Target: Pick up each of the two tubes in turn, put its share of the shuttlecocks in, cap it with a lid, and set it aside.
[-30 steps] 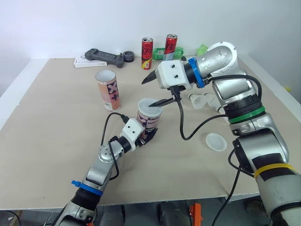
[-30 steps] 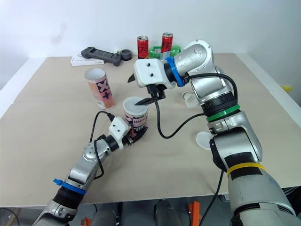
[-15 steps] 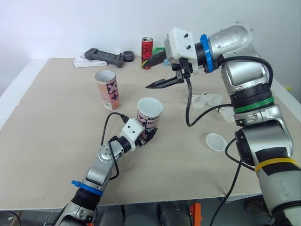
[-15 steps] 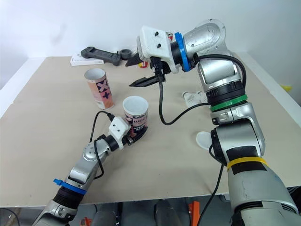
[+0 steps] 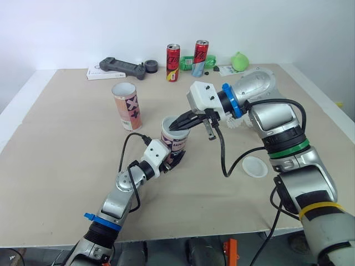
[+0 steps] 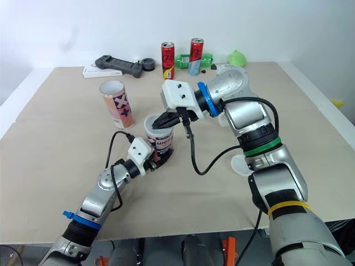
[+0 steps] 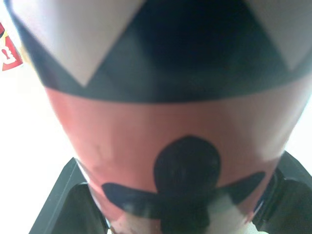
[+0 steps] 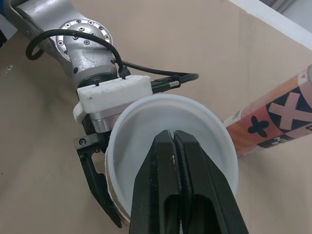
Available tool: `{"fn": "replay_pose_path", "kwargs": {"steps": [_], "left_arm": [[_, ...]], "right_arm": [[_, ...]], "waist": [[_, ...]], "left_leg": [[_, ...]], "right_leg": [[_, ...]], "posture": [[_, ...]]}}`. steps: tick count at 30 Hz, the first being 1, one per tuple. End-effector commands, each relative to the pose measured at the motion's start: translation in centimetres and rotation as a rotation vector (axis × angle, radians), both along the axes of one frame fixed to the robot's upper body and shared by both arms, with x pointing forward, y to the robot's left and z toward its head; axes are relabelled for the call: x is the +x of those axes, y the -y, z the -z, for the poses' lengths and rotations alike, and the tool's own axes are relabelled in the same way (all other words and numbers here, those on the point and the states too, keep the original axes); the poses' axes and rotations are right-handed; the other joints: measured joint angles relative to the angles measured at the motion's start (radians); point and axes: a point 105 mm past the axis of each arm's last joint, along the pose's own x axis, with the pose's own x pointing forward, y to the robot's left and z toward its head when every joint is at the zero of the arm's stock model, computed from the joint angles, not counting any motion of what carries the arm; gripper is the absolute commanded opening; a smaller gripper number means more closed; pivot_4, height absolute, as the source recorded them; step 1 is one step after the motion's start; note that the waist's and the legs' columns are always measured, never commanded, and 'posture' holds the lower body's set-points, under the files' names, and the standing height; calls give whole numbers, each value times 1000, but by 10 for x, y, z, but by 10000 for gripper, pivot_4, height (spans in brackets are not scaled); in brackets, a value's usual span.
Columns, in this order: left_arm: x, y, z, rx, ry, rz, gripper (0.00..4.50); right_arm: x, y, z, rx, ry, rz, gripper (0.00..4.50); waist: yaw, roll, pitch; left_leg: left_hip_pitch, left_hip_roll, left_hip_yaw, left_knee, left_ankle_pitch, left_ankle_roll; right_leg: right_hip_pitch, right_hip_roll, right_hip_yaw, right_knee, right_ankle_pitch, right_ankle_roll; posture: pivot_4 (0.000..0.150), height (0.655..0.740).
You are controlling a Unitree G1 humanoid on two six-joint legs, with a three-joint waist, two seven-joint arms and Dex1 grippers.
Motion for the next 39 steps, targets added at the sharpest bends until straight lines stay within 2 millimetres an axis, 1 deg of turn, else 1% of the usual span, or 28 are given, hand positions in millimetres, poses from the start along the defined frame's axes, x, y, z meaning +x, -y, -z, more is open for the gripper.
{"fn": "replay_pose_path", "kwargs": {"steps": [1,4,8,11,12,18,20,21,24,26,27,28,30,31,32,34,35,36,37,39], "left_arm": [[1,-10,21,55,-70,-41,30264],[2,-9,20,51,-68,-42,30264],[1,-8,20,48,-68,-40,30264],[1,-7,20,47,-69,-42,30264],[1,-8,20,47,-70,-44,30264],[1,-8,20,42,-71,-53,30264],[1,-8,21,39,-71,-53,30264],[0,-7,21,38,-71,-52,30264],[-1,-8,19,19,-69,-47,30264],[-2,-10,17,4,-70,-43,30264],[-2,-10,16,-5,-70,-36,30264],[-3,-11,15,-10,-70,-32,30264],[-4,-12,8,-55,-73,0,30264],[-5,-13,5,-78,-77,13,30264],[-5,-15,3,-93,-80,21,30264],[-6,-17,1,-108,-86,38,30264],[-8,-19,0,-109,-88,54,30264],[-9,-20,0,-111,-92,68,30264],[-10,-23,0,-110,-95,78,30264],[-11,-27,-1,-108,-102,99,36733]], "right_arm": [[0,2,28,-104,-29,-2,300],[0,3,45,-155,-53,-3,300],[8,4,63,-203,-58,30,300],[9,3,69,-221,-59,29,300],[9,3,71,-228,-54,27,300],[8,4,86,-262,-54,19,300],[8,2,81,-211,-66,23,300],[8,1,72,-163,-78,27,300],[6,4,36,49,-151,63,300],[5,10,11,203,-198,86,300],[4,14,-2,292,-233,108,4126],[3,17,-10,347,-258,121,5540],[-4,39,-25,499,-333,172,11426],[-7,47,-25,541,-355,206,18441],[-9,52,-25,564,-369,231,22005],[-12,59,-16,591,-403,282,31951],[-14,62,-7,593,-415,311,37238],[-16,66,2,590,-424,344,41041],[-18,68,14,582,-426,375,43206],[-22,68,33,593,-460,422,45000]], "waist": [[0,0,0],[0,0,-4],[0,0,-10],[-1,-2,-16],[-1,-2,-17],[-2,-4,-26],[-2,-4,-29],[-2,-4,-29],[-2,-4,-30],[-1,-4,-28],[0,-3,-28],[0,-3,-27],[2,-3,-25],[3,-3,-25],[4,-3,-25],[4,-3,-25],[2,-3,-25],[0,-3,-24],[-1,-2,-24],[1,-2,-23]], "left_leg": [[0,0,0,0,0,0],[0,0,0,0,0,0],[2,0,0,-1,0,0],[5,0,0,-1,0,0],[10,0,1,-2,-2,-3],[15,1,1,-4,-5,-4],[16,1,1,-4,-5,-4],[16,1,1,-4,-5,-4],[16,1,1,-4,-6,-5],[15,1,1,-5,-6,-5],[13,1,2,-5,-5,-4],[11,1,2,-6,-5,-3],[7,1,2,-6,-5,-3],[0,1,0,-7,-4,-3],[-2,0,0,-7,-5,-3],[-3,-1,-2,-8,-7,-3],[-3,-1,-2,-8,-8,-2],[-3,0,-2,-8,-9,-2],[-3,0,-2,-9,-11,0],[-2,0,-2,-9,-11,0]], "right_leg": [[0,0,0,0,0,0],[0,0,0,0,0,0],[1,0,0,0,-1,-1],[2,0,0,0,-1,-1],[4,0,0,0,-2,-2],[9,0,0,-1,-6,-3],[9,0,0,-1,-6,-3],[9,0,0,-1,-6,-3],[9,0,0,-1,-6,-3],[9,0,0,-1,-6,-3],[10,0,1,-1,-6,-3],[9,0,1,-1,-6,-3],[5,0,1,-1,-6,-4],[-1,0,1,-1,-5,-6],[-2,1,1,-1,-3,-4],[-3,1,1,-1,-5,-5],[-3,1,1,-1,-6,-5],[-3,2,2,0,-7,-5],[-3,3,2,0,-9,-4],[-3,4,2,0,-10,-4]], "posture": [[1500,7400],[1500,7400],[1500,7400],[1500,7400],[1500,7400],[1500,7400],[1500,7400],[1500,7400],[1500,7400],[1500,7400],[1500,7400],[1500,7400],[1500,7400],[1500,7400],[1500,7400],[1500,7400],[1500,7400],[1500,7400],[1500,7400],[1500,7400]]}}
